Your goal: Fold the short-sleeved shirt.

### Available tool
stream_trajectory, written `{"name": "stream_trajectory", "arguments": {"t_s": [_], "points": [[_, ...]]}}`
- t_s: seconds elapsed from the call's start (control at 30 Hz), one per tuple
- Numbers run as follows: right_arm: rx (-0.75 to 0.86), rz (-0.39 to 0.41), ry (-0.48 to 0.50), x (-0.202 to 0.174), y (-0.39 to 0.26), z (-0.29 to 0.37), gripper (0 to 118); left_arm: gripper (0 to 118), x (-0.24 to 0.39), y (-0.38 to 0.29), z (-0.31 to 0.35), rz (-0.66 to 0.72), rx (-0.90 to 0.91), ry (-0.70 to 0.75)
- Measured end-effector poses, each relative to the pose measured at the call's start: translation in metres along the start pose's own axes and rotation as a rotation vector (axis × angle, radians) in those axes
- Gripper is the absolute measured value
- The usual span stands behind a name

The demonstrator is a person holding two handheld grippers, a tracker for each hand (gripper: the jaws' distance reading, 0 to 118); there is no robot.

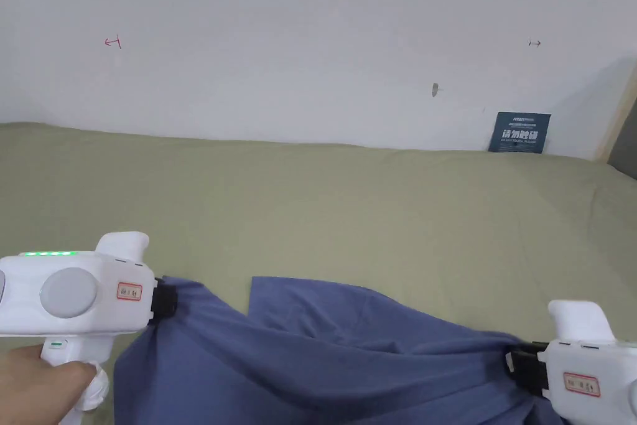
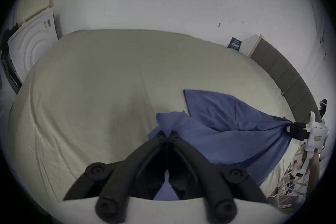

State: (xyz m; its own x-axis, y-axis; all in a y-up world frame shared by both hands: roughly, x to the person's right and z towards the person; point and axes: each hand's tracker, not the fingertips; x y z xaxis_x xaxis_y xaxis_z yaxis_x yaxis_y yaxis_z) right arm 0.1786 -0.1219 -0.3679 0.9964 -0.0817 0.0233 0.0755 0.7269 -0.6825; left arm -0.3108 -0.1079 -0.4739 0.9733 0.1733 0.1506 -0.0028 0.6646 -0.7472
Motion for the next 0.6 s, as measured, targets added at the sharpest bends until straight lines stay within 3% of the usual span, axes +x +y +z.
{"name": "stream_trajectory", "arguments": {"t_s": [0.33, 0.6], "points": [[0.243, 0.054, 0.034, -0.015, 0.072, 0.048, 4, 1, -0.003, 0.056, 0.066, -0.012, 0.202, 0.008], [0.324, 0.114, 0.052, -0.025, 0.165, 0.066, 4, 1, -0.02, 0.122, 0.116, 0.0, 0.326, 0.042]]}}
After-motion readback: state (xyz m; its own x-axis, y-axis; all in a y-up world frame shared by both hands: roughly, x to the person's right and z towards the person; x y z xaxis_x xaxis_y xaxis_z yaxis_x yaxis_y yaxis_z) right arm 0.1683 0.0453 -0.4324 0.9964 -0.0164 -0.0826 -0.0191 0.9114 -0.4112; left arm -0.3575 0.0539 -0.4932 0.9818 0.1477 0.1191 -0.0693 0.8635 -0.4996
